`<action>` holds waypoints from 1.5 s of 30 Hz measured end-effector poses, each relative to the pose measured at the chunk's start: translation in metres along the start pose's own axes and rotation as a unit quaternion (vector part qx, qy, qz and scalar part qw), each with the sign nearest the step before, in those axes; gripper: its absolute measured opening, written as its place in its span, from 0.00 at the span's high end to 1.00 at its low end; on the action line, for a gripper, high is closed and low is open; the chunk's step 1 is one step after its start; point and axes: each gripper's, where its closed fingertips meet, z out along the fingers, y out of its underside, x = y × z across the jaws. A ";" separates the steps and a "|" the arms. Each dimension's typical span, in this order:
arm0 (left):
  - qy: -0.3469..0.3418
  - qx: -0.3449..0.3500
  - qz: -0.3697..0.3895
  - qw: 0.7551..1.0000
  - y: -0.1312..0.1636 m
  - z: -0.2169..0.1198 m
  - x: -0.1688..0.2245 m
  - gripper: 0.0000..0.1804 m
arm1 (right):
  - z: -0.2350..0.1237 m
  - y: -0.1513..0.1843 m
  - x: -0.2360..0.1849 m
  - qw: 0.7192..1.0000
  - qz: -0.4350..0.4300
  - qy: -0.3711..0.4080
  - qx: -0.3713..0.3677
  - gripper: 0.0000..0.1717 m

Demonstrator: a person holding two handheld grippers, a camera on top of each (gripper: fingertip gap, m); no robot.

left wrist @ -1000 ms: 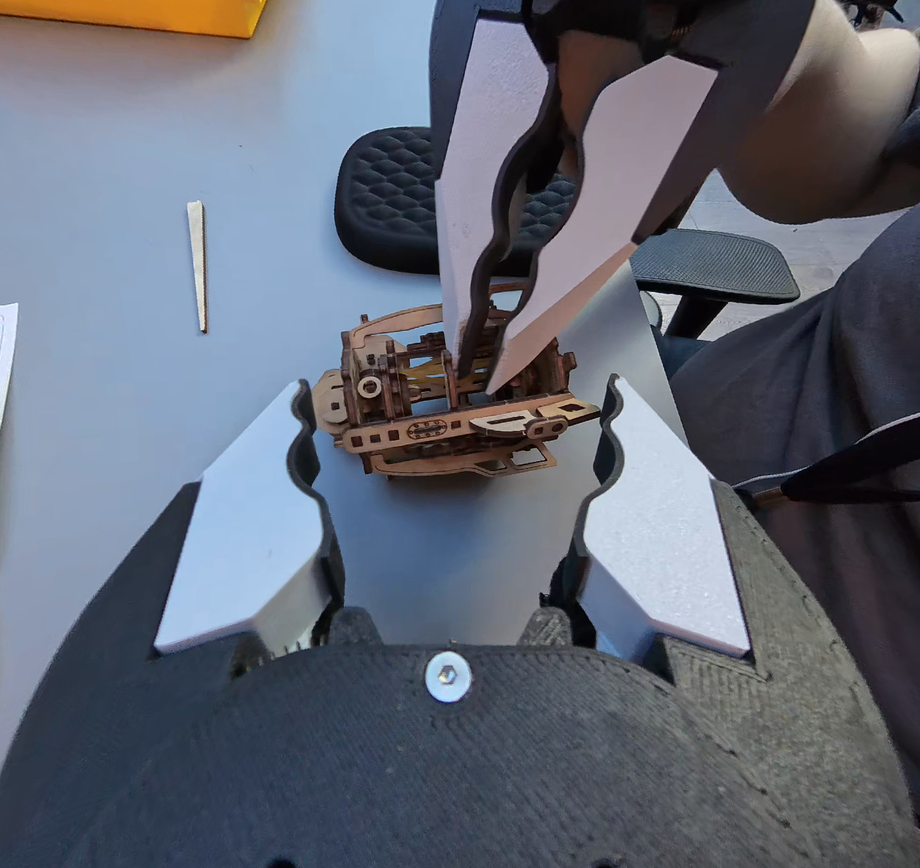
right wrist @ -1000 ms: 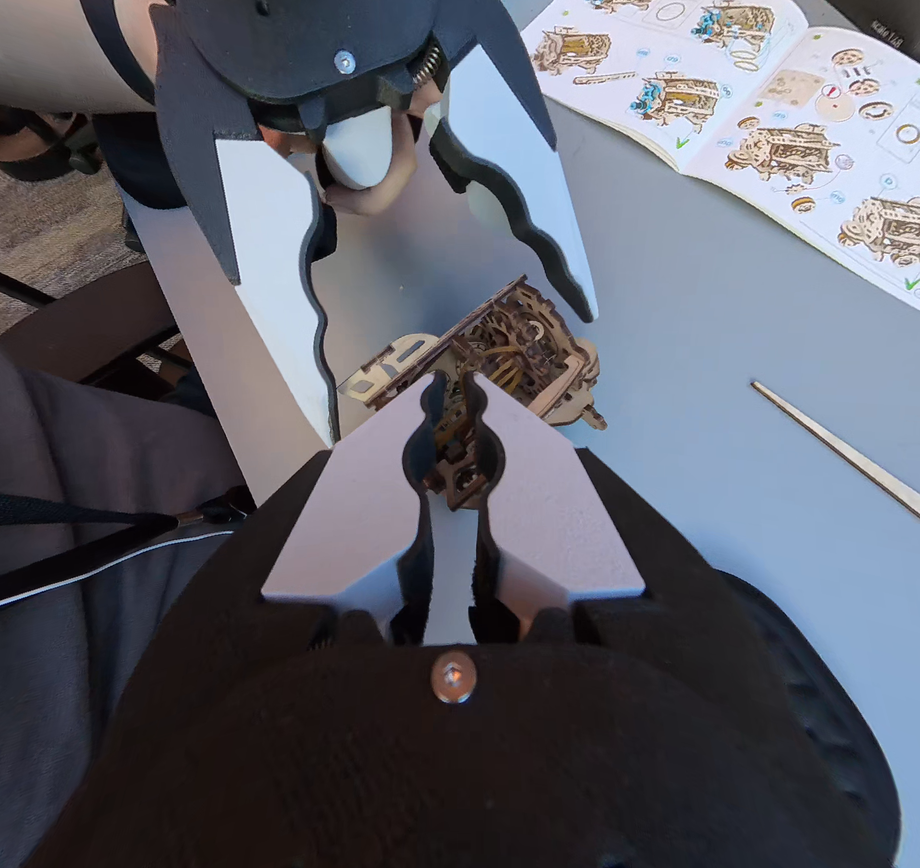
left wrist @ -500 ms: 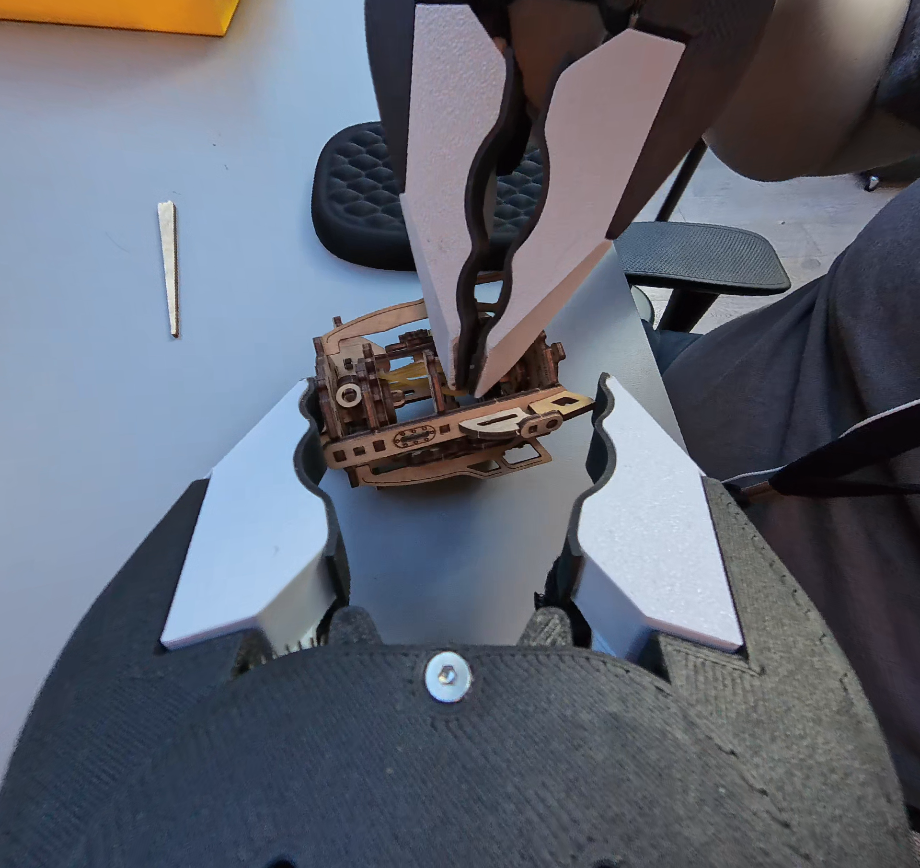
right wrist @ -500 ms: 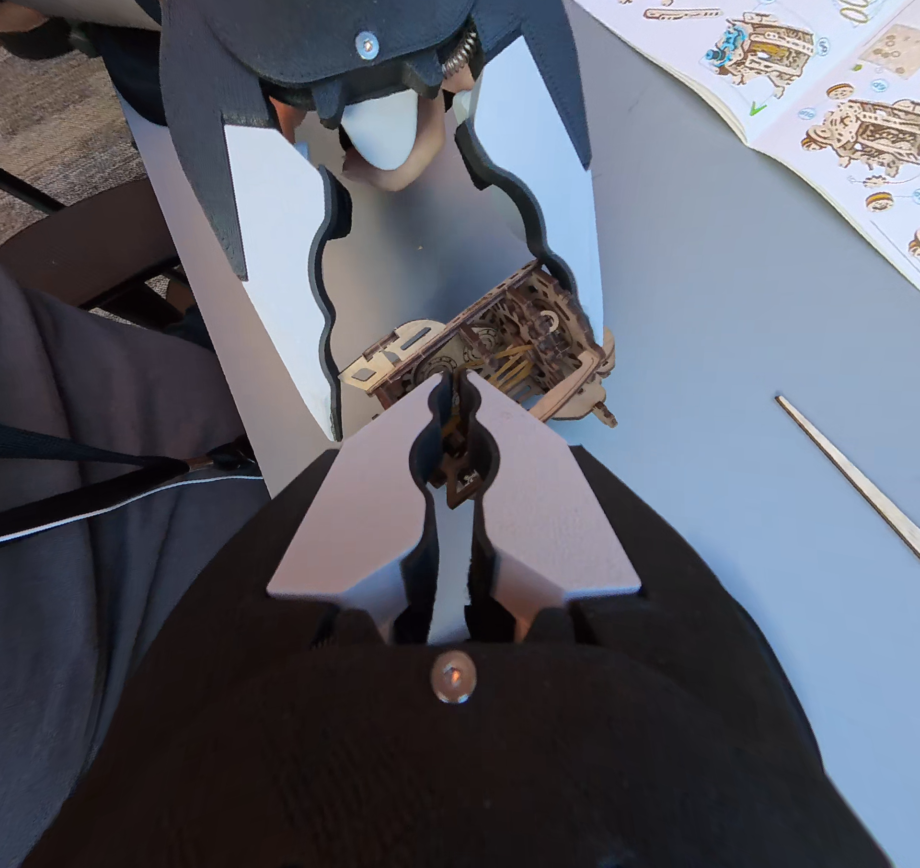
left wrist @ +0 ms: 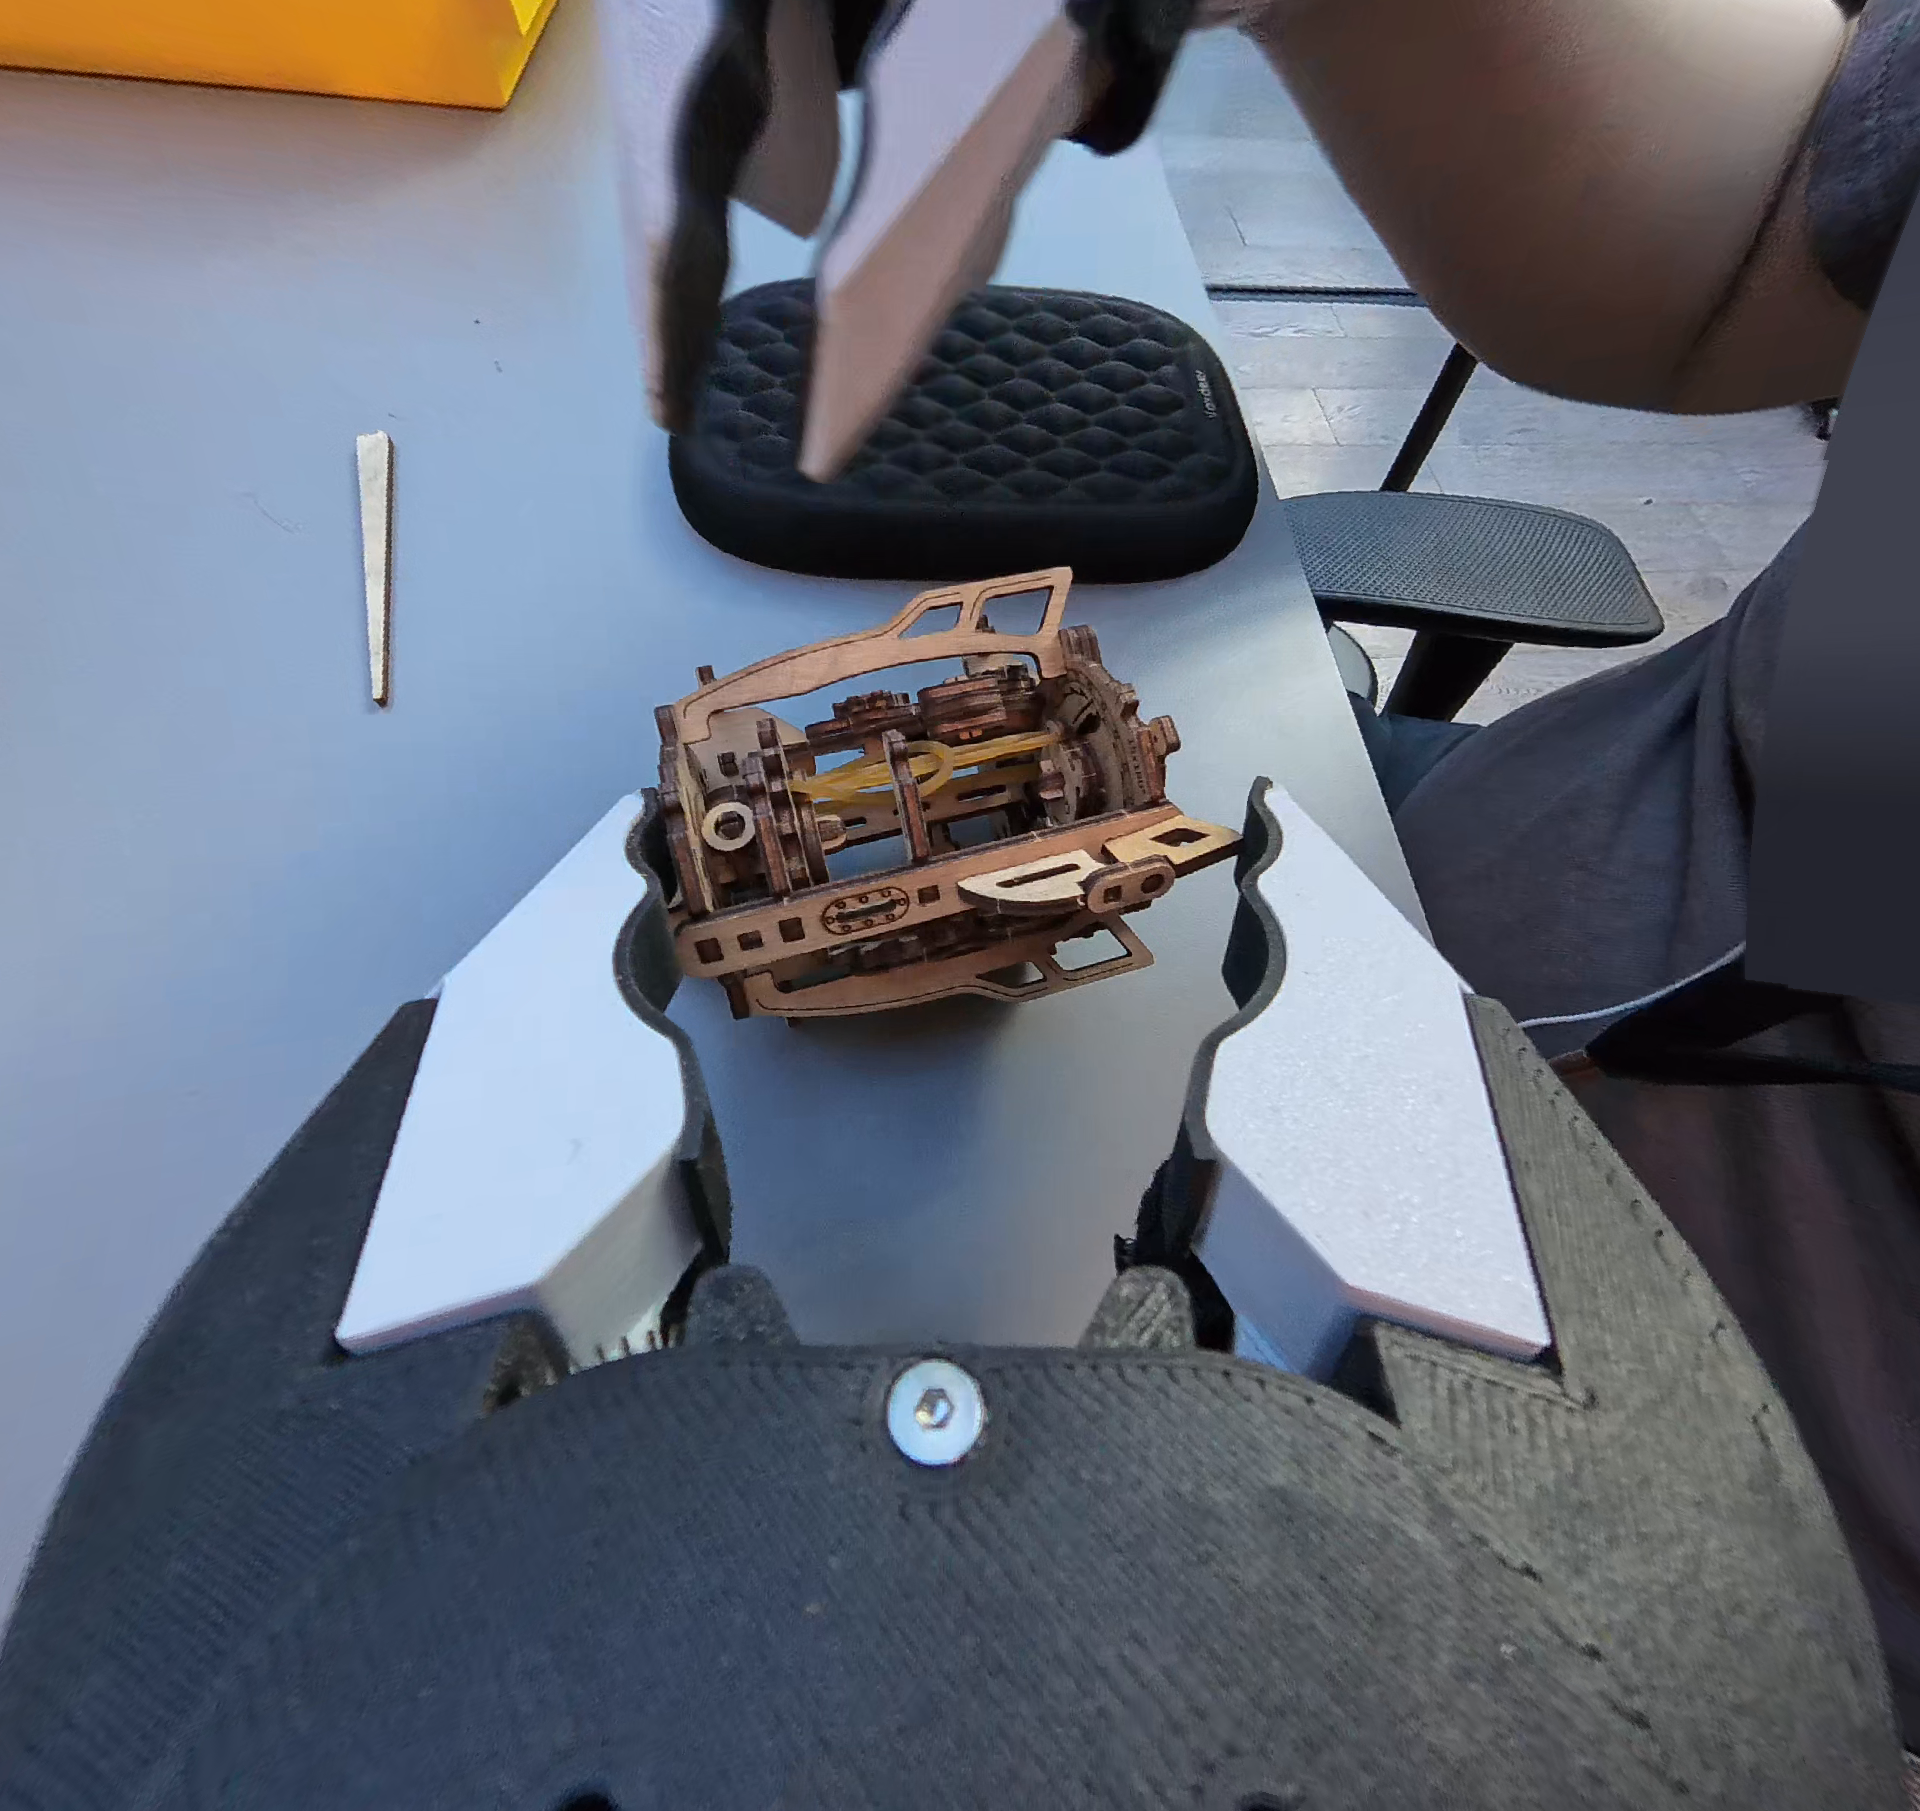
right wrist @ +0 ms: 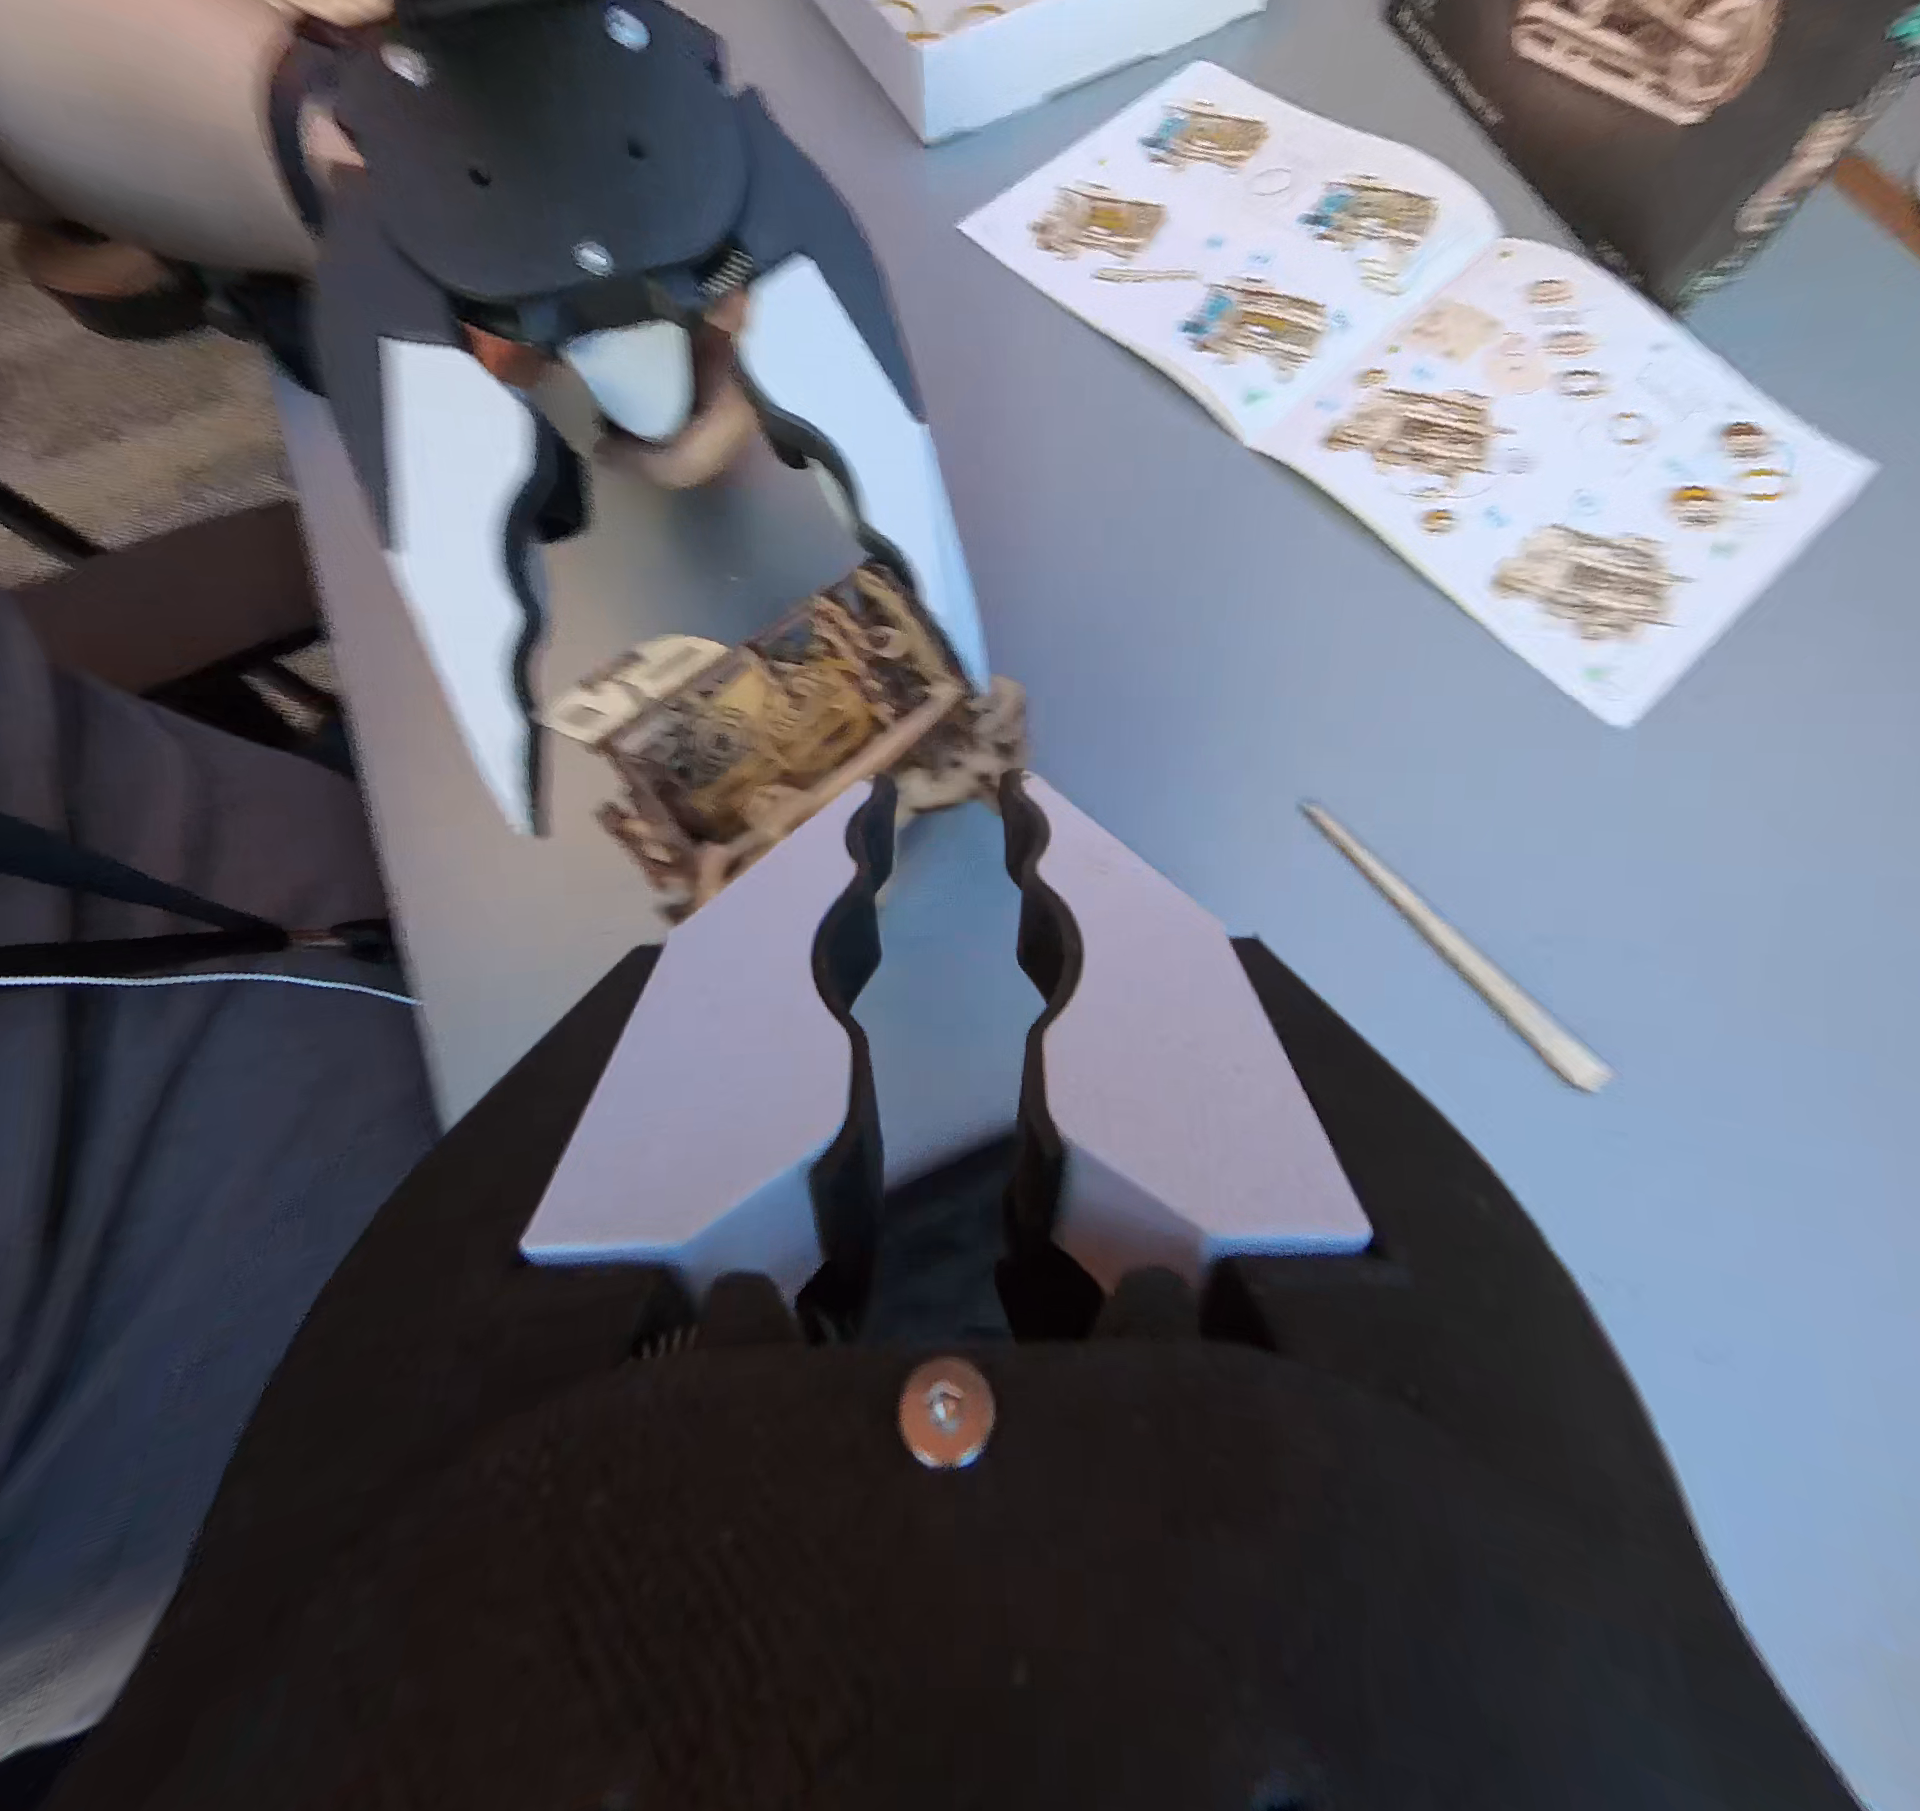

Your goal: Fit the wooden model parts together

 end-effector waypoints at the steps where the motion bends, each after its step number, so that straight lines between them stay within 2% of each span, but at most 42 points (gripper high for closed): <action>1: -0.001 0.000 0.001 1.000 0.000 0.000 0.000 0.41 | -0.003 0.007 0.023 0.998 -0.031 0.051 -0.013 0.88; 3: -0.008 -0.001 0.003 1.000 0.002 -0.002 -0.004 0.41 | -0.005 0.019 0.066 0.989 -0.090 0.115 -0.021 0.88; 5: -0.012 0.001 0.001 1.000 0.002 -0.004 -0.009 0.41 | 0.003 0.036 0.098 0.988 -0.101 0.109 -0.031 0.86; 8: -0.020 0.004 -0.003 1.000 0.004 -0.008 -0.017 0.41 | 0.016 0.052 0.127 0.995 -0.080 0.056 -0.015 0.79; 12: 0.001 0.019 -0.018 1.000 0.002 -0.012 -0.019 0.41 | 0.024 0.075 0.149 0.998 -0.050 0.008 -0.043 0.77; 16: 0.026 0.050 -0.057 0.997 -0.010 -0.025 -0.020 0.31 | 0.032 0.081 0.149 0.997 -0.020 -0.054 -0.055 0.96; 17: 0.029 0.069 -0.070 0.995 -0.016 -0.034 -0.023 0.31 | 0.032 0.080 0.146 0.996 -0.017 -0.069 -0.058 0.97; 19: 0.025 0.111 -0.101 0.988 -0.031 -0.057 -0.038 0.36 | 0.032 0.077 0.140 0.994 -0.042 -0.067 -0.069 0.97; 22: 0.008 0.143 -0.166 0.976 -0.047 -0.085 -0.074 0.48 | 0.026 0.036 0.110 0.987 -0.155 -0.036 -0.007 0.97; 24: 0.019 0.111 -0.209 0.971 -0.048 -0.085 -0.089 0.57 | 0.022 0.007 0.088 0.970 -0.242 -0.003 0.024 0.97; 26: 0.055 0.076 -0.245 0.965 -0.052 -0.076 -0.091 0.62 | 0.021 -0.011 0.077 0.946 -0.318 0.045 0.030 0.97; 28: 0.077 0.050 -0.262 0.961 -0.058 -0.065 -0.092 0.68 | 0.020 -0.023 0.068 0.928 -0.363 0.069 0.040 0.97; 29: 0.076 0.034 -0.262 0.961 -0.058 -0.059 -0.092 0.71 | 0.019 -0.028 0.064 0.923 -0.375 0.076 0.047 0.97; 33: 0.047 -0.037 -0.234 0.970 -0.049 -0.040 -0.091 0.72 | 0.012 -0.035 0.061 0.903 -0.411 0.112 0.053 0.97; 35: 0.038 -0.030 -0.226 0.973 -0.052 -0.037 -0.093 0.82 | 0.010 -0.035 0.057 0.898 -0.419 0.116 0.062 0.97; 40: 0.090 -0.012 -0.258 0.962 -0.054 -0.033 -0.082 0.86 | 0.005 -0.037 0.051 0.886 -0.433 0.137 0.097 0.96; 41: 0.096 -0.004 -0.259 0.961 -0.056 -0.033 -0.081 0.89 | 0.004 -0.038 0.050 0.884 -0.434 0.139 0.103 0.97; 42: 0.099 0.001 -0.255 0.962 -0.057 -0.033 -0.080 1.00 | 0.003 -0.039 0.049 0.882 -0.437 0.140 0.108 0.97; 45: 0.092 0.015 -0.241 0.966 -0.061 -0.034 -0.081 1.00 | -0.002 -0.047 0.051 0.876 -0.434 0.161 0.133 0.96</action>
